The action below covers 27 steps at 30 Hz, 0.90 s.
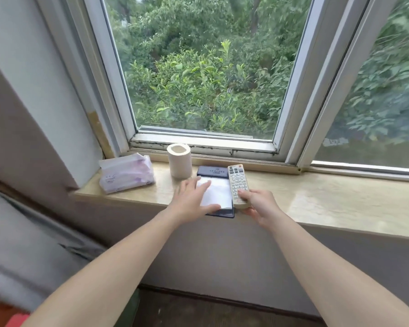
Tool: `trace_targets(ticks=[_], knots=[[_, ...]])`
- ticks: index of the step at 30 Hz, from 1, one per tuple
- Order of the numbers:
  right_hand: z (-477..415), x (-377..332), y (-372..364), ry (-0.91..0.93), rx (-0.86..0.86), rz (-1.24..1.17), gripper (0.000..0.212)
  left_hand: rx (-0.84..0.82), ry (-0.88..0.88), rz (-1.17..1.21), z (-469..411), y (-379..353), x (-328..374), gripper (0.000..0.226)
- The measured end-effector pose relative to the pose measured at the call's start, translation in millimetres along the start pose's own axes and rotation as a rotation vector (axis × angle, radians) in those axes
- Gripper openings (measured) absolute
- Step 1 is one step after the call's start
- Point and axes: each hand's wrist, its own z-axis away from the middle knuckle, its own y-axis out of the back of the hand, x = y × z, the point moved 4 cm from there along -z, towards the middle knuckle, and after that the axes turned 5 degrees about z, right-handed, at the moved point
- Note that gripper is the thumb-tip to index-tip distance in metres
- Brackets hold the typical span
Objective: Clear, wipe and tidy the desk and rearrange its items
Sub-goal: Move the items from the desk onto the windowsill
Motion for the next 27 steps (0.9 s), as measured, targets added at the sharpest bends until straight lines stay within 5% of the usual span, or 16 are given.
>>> trace_targets(ticks=[4,18,22,27], knots=[[-12.6,0.6,1.5,0.011,0.118,0.101,0.013,-0.053,-0.159,-0.046,-4.7,-1.7,1.8,0.065],[-8.4,-8.5,21.8,0.100,0.274,0.569,0.025,0.007,-0.166,-0.160,-12.7,4.7,5.5,0.059],[-4.9,-11.2,20.7,0.117,0.312,0.637,0.044,-0.008,-0.173,-0.181,-11.8,5.6,7.0,0.060],[1.2,-12.6,16.9,0.154,0.252,0.720,0.020,-0.036,-0.176,-0.223,-11.8,5.2,8.8,0.059]])
